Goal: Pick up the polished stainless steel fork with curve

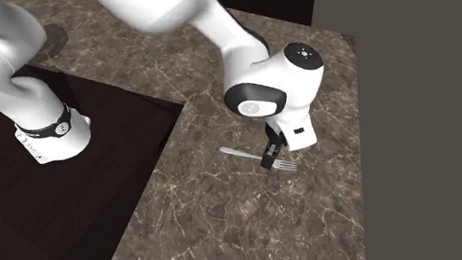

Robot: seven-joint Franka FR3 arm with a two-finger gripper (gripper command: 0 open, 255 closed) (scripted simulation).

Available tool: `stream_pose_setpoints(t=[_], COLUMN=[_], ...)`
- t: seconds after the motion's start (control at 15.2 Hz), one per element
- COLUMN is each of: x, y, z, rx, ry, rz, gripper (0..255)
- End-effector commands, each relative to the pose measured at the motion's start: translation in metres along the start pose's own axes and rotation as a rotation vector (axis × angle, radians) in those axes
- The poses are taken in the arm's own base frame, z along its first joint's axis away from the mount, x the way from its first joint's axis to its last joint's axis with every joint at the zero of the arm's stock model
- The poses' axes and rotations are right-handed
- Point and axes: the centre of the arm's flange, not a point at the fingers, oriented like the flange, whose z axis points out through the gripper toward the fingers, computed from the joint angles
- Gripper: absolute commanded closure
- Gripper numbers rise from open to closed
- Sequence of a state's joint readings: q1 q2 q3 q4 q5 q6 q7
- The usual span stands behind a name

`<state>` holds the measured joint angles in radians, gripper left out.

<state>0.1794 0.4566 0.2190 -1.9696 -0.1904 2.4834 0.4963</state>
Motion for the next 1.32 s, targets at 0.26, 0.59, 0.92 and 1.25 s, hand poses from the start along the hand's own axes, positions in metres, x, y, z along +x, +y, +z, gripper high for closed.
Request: stream_pose_setpoints(t=[0.26,0.59,0.92,1.25], x=[0.009,0.008,0.008,0.008], y=[-0.01,-0.01,-0.01,-0.01], z=[0.04,0.059,0.061,0.059], rx=[0.002,0.002,0.002,0.002], ry=[-0.003,-0.003,-0.003,-0.003], rz=[0.006,0.006,0.006,0.006], gripper=[0,0,255,255])
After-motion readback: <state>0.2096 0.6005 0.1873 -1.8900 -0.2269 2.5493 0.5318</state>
